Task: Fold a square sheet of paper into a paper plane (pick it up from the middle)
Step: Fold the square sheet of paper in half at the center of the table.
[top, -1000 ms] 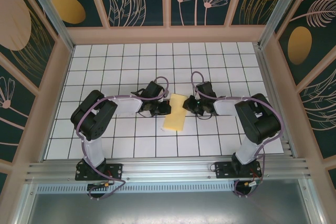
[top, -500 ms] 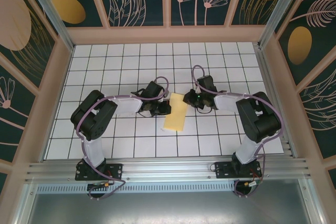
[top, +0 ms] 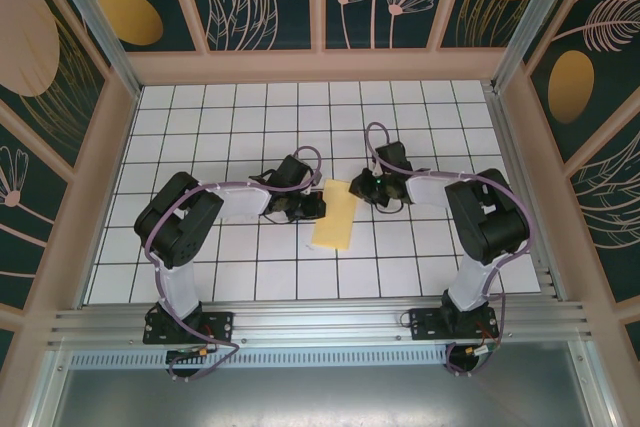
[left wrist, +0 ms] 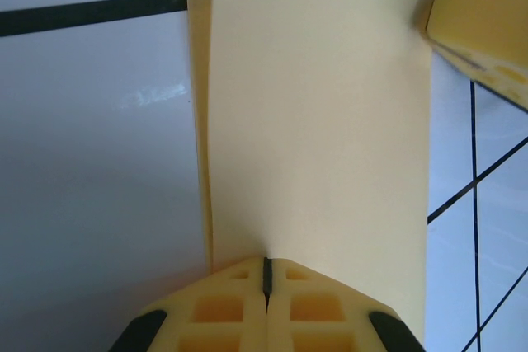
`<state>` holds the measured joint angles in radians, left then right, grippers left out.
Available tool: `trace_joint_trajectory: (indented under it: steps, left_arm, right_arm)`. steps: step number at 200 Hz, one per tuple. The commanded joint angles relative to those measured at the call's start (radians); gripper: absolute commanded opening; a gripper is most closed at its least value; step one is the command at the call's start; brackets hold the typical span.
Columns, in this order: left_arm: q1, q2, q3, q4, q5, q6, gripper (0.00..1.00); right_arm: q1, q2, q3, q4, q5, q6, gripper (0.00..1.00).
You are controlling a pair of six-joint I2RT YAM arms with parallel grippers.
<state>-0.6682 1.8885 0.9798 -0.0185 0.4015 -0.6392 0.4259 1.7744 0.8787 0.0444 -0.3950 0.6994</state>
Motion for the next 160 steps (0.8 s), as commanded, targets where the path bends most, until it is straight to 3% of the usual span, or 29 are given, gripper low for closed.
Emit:
trace_joint_trajectory:
  steps: [1, 81, 160]
  left_arm:
    - [-0.007, 0.062, -0.056, -0.127, -0.109, 0.023, 0.02]
    - [-0.007, 0.060, -0.056, -0.129, -0.111, 0.026, 0.02]
    - [-0.007, 0.056, -0.055, -0.129, -0.111, 0.024, 0.02]
  right_arm:
    - [-0.008, -0.022, 0.057, -0.030, -0.016, -0.033, 0.18]
    - [-0.019, 0.095, -0.020, 0.075, -0.002, 0.030, 0.18]
    - [-0.032, 0.045, 0.096, -0.066, 0.036, -0.047, 0.18]
